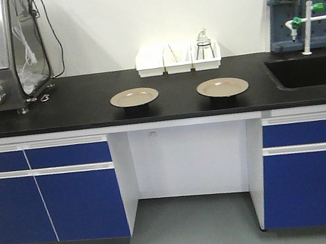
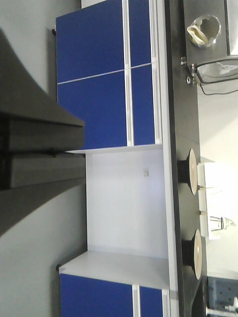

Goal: Arrange circular plates on left workspace
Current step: 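Drive the base up to the bench facing the two beige plates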

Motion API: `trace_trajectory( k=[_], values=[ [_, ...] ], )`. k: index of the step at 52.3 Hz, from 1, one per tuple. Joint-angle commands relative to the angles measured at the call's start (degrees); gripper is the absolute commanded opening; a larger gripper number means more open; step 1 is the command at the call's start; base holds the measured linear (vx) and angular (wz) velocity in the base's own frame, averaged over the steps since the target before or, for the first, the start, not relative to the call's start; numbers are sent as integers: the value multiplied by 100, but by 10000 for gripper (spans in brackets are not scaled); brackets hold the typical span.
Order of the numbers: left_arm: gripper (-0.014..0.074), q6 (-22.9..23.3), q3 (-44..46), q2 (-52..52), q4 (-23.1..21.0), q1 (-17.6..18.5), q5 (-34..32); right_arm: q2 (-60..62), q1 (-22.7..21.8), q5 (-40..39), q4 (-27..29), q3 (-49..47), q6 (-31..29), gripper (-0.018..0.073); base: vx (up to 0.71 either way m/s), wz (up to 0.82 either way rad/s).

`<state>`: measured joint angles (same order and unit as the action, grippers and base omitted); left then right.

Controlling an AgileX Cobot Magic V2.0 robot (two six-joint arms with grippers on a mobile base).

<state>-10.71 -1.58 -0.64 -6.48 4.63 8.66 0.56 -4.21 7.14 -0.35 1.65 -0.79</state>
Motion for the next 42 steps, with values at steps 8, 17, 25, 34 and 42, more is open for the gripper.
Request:
trace_trajectory(
  k=[8,17,25,34,42],
  values=[
    [2,38,-112,-88,-15,28,-466,68,-35,-472,-74,125,9,-5,31,13],
    [2,38,-112,-88,-15,28,-466,68,-35,-472,-74,125,9,-5,40,0],
    [2,38,-112,-88,-15,28,-460,68,-35,-472,-74,125,9,-5,47,-13],
    [2,38,-112,-88,-15,28,-460,68,-35,-472,-74,125,9,-5,51,-15],
    [2,38,-112,-88,-15,28,-460,68,-35,-472,-74,125,9,-5,54,-10]
  ],
)
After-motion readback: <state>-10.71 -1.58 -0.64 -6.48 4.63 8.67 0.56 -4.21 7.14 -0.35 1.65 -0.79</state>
